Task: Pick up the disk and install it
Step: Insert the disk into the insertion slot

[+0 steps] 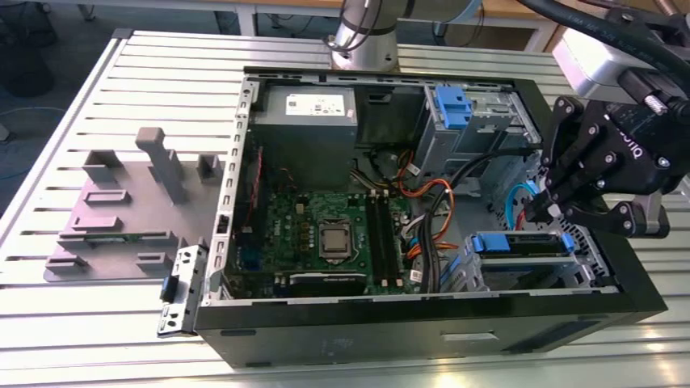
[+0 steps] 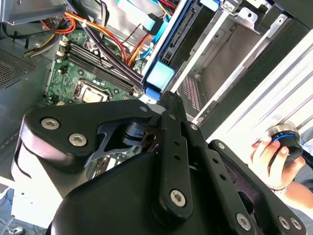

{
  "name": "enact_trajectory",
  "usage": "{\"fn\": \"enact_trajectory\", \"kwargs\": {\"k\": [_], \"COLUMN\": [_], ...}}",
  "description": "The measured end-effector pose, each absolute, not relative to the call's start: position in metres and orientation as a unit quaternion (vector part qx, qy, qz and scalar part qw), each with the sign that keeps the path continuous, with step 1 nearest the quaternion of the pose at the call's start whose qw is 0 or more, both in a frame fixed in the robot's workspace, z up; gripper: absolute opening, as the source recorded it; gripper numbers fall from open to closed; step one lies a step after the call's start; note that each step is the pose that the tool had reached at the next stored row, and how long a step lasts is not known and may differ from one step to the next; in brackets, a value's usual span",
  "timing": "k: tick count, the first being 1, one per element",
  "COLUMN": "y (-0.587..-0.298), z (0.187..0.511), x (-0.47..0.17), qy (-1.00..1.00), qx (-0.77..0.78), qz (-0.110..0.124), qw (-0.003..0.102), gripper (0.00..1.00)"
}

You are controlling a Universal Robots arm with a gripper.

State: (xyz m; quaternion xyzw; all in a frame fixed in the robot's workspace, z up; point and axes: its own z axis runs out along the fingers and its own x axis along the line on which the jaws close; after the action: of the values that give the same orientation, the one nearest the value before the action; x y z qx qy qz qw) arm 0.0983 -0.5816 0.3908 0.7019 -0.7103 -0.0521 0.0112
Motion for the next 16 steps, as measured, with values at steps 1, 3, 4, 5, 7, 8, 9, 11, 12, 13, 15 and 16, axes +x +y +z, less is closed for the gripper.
{"fn": "enact_trajectory", "kwargs": {"k": [1,3,4,5,7,8,9,11,12,13,15,16], "y": [-0.5816,-0.5816,-0.5816,-0.5816,-0.5816,-0.5815,-0.5815,-0.5815,-0.5815,-0.5816,-0.5816,-0.5816], "z": [0.3905,0.3898,0.3895,0.3895,0.3894,0.3894,0.3894,0.3890,0.3887,0.3887,0.3882,0.3882], "x": [0.0984,0.0989,0.0992,0.0993,0.0993,0.0994,0.0995,0.0995,0.0996,0.0995,0.0994,0.0995], "qy": [-0.710,-0.710,-0.710,-0.710,-0.710,-0.710,-0.710,-0.710,-0.710,-0.710,-0.710,-0.710], "qx": [0.702,0.702,0.702,0.702,0.702,0.702,0.702,0.702,0.702,0.703,0.703,0.703], "qz": [-0.052,-0.052,-0.052,-0.052,-0.052,-0.052,-0.052,-0.050,-0.046,-0.042,-0.034,-0.032], "qw": [0.011,0.011,0.011,0.011,0.011,0.011,0.011,0.008,0.004,0.000,-0.007,-0.009], "gripper": [0.11,0.11,0.11,0.11,0.11,0.11,0.11,0.11,0.11,0.11,0.11,0.11]}}
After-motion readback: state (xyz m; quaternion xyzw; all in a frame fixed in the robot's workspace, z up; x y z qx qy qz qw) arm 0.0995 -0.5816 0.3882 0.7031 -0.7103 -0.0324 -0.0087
